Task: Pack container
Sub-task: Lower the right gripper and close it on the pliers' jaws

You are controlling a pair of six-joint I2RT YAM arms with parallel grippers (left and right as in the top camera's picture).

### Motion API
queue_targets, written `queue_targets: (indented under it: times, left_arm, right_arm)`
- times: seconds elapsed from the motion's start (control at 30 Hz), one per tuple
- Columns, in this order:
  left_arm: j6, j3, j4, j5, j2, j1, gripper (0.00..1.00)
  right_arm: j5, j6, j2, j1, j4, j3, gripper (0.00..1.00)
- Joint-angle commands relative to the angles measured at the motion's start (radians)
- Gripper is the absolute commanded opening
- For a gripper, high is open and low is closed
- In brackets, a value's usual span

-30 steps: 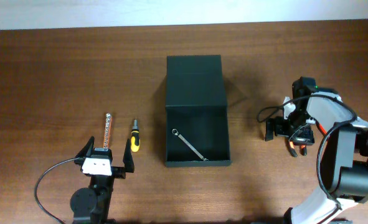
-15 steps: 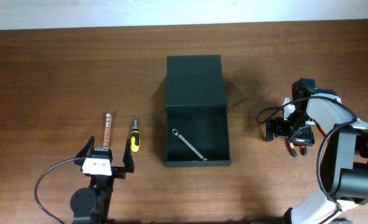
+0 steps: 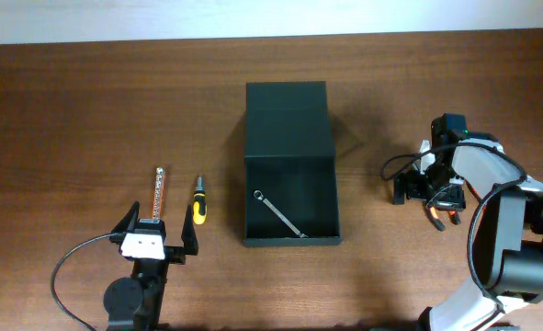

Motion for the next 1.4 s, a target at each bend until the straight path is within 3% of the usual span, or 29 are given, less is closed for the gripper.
queue_targets:
  times: [0.0, 0.1, 0.23, 0.3, 0.53, 0.73, 1.07, 1.23, 1.37]
  left_arm:
    - [0.015, -0.006, -0.003, -0.007, -0.008, 0.007, 0.99]
    - [0.015, -0.006, -0.003, -0.007, -0.008, 0.007, 0.99]
    - [0.015, -0.006, -0.003, -0.007, -0.008, 0.007, 0.99]
    - [0.015, -0.006, -0.003, -0.007, -0.008, 0.007, 0.99]
    - [0.015, -0.006, -0.003, -0.007, -0.008, 0.007, 0.99]
    - [0.015, -0.006, -0.003, -0.007, -0.008, 0.007, 0.99]
    - [0.015, -0.006, -0.003, -0.007, -0.008, 0.007, 0.99]
    - [0.015, -0.006, -0.003, -0.007, -0.008, 0.007, 0.99]
    - [0.015, -0.006, -0.003, -0.007, -0.008, 0.007, 0.99]
  right_arm:
    - [-0.032, -0.011, 0.030, 0.004, 0.027, -0.030, 0.99]
    - [-0.032, -0.011, 0.030, 0.004, 0.026, -0.030, 1.00]
    - [-0.032, -0.011, 0.030, 0.004, 0.019, -0.030, 0.85]
    - [-0.032, -0.011, 0.030, 0.004, 0.017, -0.030, 0.73]
    - [-0.033, -0.011, 0.030, 0.004, 0.014, -0.030, 0.62]
    - [-0.032, -0.010, 0.030, 0.004, 0.015, -0.030, 0.44]
    - [-0.032, -0.010, 0.030, 0.004, 0.016, -0.030, 0.29]
    - [-0.032, -0.010, 0.030, 0.004, 0.017, -0.030, 0.28]
    - [-0.032, -0.010, 0.030, 0.004, 0.017, -0.030, 0.19]
